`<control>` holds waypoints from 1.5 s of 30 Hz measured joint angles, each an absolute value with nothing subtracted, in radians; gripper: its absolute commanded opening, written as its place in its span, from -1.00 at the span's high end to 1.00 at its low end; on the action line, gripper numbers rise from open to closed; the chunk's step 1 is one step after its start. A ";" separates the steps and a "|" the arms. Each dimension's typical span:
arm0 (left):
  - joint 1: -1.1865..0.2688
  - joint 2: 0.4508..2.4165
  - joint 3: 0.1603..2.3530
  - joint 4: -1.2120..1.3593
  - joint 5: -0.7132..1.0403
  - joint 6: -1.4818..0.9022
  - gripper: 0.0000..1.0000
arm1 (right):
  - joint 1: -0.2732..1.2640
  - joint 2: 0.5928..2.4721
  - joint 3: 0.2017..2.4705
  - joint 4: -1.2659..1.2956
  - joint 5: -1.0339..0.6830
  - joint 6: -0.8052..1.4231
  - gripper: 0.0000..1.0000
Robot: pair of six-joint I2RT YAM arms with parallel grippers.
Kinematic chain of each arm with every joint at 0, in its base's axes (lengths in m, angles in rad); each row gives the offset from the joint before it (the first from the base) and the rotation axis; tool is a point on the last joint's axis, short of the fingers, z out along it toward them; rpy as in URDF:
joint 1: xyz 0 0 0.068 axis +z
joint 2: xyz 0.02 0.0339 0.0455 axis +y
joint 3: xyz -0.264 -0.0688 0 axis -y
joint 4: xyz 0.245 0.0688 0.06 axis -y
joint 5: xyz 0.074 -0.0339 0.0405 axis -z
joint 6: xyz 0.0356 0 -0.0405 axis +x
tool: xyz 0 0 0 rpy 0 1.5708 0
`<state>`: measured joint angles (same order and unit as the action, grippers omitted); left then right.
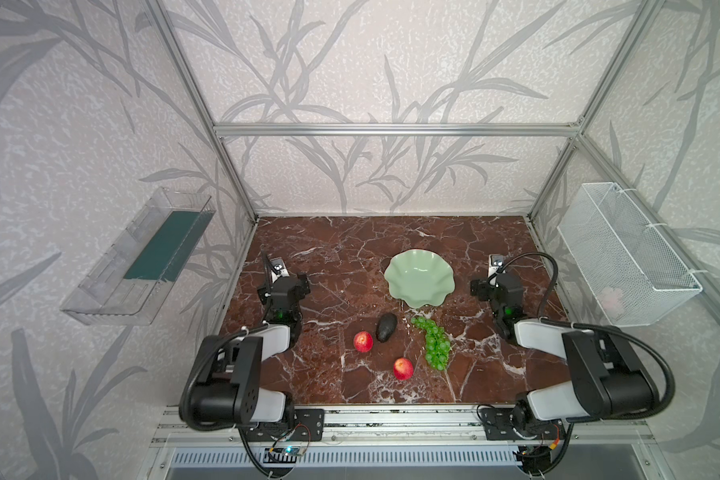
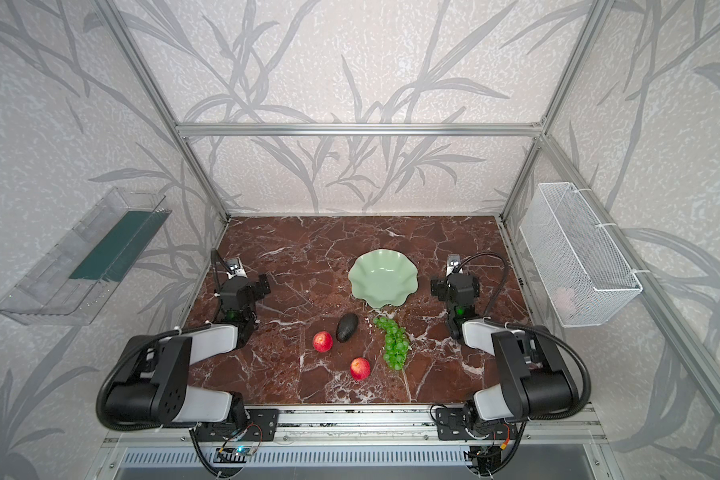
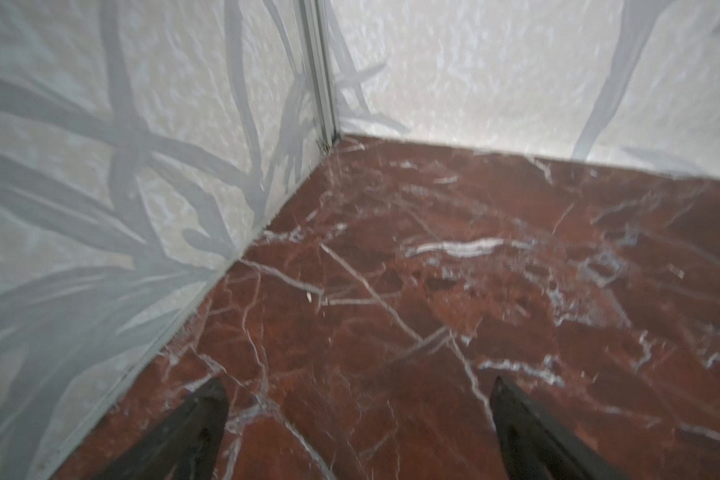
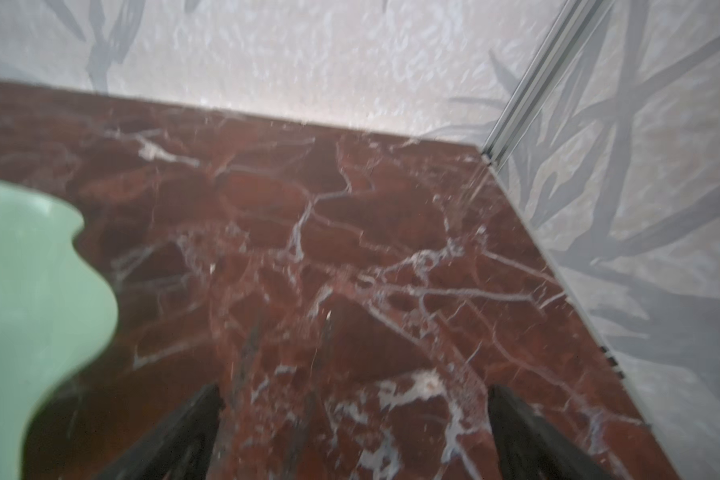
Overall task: Place and organize the fake fruits in the fruit bowl
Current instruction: 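Raise both grippers from rest and move them toward the table center, then lower the left gripper onto the dark avocado and close on it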
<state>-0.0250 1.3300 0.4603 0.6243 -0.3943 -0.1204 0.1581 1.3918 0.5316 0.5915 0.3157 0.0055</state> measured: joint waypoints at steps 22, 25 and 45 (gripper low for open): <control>-0.245 1.085 0.877 -0.373 0.069 -0.368 -0.75 | 0.144 1.282 0.809 -0.061 -0.166 0.345 -1.00; -0.373 1.131 0.896 -0.414 0.083 -0.388 -0.74 | 0.147 1.308 0.846 -0.094 -0.176 0.338 -0.99; -0.772 1.552 1.075 -0.501 0.083 -0.445 -0.68 | 0.161 1.293 0.873 -0.087 -0.260 0.310 -0.98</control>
<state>-0.7723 1.5517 1.0752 -0.5007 0.0826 -0.4454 0.1612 1.2926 0.8726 -0.0868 -0.2600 0.3099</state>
